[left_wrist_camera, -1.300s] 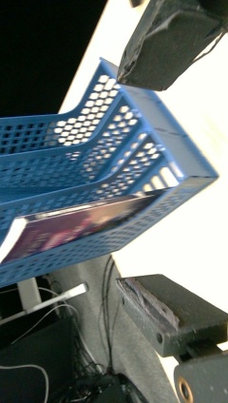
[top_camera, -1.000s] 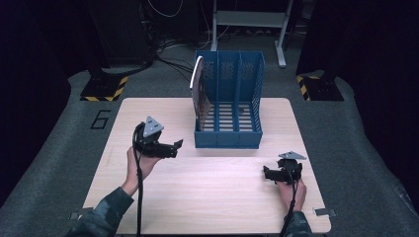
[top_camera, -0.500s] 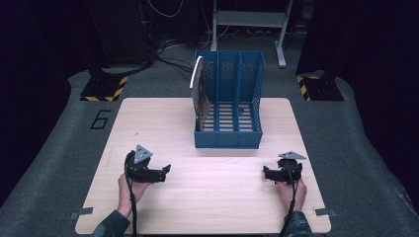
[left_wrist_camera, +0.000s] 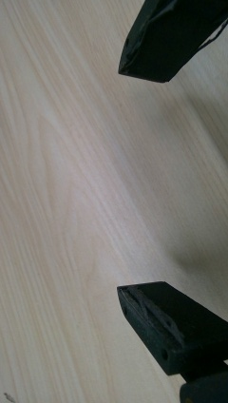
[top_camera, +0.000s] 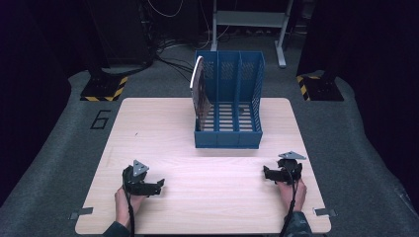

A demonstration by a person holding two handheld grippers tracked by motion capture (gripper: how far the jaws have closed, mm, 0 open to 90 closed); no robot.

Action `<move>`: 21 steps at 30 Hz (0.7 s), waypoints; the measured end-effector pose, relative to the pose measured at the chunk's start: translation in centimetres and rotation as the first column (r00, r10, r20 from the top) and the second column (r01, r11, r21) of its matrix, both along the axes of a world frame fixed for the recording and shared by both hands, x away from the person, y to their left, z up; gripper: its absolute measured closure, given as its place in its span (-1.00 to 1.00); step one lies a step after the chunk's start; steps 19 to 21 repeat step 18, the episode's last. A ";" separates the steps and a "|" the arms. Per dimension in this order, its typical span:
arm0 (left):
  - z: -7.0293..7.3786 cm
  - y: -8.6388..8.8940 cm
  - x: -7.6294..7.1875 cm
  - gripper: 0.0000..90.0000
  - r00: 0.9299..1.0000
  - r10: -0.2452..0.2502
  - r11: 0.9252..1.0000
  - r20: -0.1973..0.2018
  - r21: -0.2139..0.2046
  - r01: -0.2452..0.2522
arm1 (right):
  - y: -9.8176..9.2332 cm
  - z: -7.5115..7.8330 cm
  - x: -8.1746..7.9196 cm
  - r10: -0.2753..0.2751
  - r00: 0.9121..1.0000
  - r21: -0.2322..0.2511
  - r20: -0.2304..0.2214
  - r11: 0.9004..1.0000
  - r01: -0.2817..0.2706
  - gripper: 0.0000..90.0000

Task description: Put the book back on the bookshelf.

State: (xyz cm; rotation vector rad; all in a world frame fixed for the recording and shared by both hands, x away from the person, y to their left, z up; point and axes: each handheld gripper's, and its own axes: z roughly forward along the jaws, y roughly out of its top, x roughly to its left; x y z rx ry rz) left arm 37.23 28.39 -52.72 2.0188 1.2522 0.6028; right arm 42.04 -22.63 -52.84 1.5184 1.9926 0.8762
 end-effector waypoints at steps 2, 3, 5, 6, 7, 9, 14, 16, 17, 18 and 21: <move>-0.4 0.1 0.2 -1.00 1.000 0.002 1.000 -0.029 0.001 -0.002 | 0.0 0.0 0.0 0.000 1.000 0.000 0.000 1.000 0.000 -0.84; -0.4 0.2 0.2 -1.00 0.999 -0.007 1.000 -0.042 -0.003 0.007 | 0.0 0.0 0.0 0.000 1.000 0.000 0.000 1.000 0.000 -0.84; -0.4 0.3 0.3 -1.00 0.999 -0.004 1.000 -0.040 -0.002 0.004 | 0.0 0.0 0.0 0.000 1.000 0.000 0.000 1.000 0.000 -0.84; -0.5 0.3 0.4 -1.00 0.999 -0.005 1.000 -0.037 -0.007 0.004 | 0.0 0.0 0.0 0.000 1.000 0.000 0.000 1.000 0.000 -0.84; -0.5 0.3 0.4 -1.00 0.999 -0.004 1.000 -0.036 -0.008 0.004 | 0.0 0.0 0.0 -0.001 1.000 0.000 0.000 1.000 0.001 -0.84; -0.5 0.3 0.4 -1.00 0.999 -0.004 1.000 -0.036 -0.008 0.004 | 0.0 0.0 0.0 -0.001 1.000 0.000 0.001 1.000 0.001 -0.84; -0.5 0.3 0.4 -1.00 0.999 -0.004 1.000 -0.036 -0.008 0.004 | 0.1 0.0 0.0 -0.007 1.000 0.012 -0.006 1.000 0.007 -0.84; -0.4 0.3 0.4 -1.00 0.999 -0.006 1.000 -0.051 -0.006 0.005 | 0.1 0.0 0.0 -0.007 1.000 0.011 -0.006 1.000 0.007 -0.84; -0.4 0.3 0.4 -1.00 0.999 -0.012 1.000 -0.048 0.000 0.012 | 0.1 0.0 0.0 -0.007 1.000 0.011 -0.006 1.000 0.007 -0.84; -0.5 0.2 0.4 -1.00 0.999 -0.007 1.000 -0.037 -0.003 0.007 | 0.1 0.0 0.0 -0.007 1.000 0.011 -0.006 1.000 0.007 -0.84; -0.5 0.2 0.4 -1.00 0.999 -0.007 1.000 -0.037 -0.003 0.007 | 0.1 0.0 0.0 -0.007 1.000 0.011 -0.006 1.000 0.007 -0.84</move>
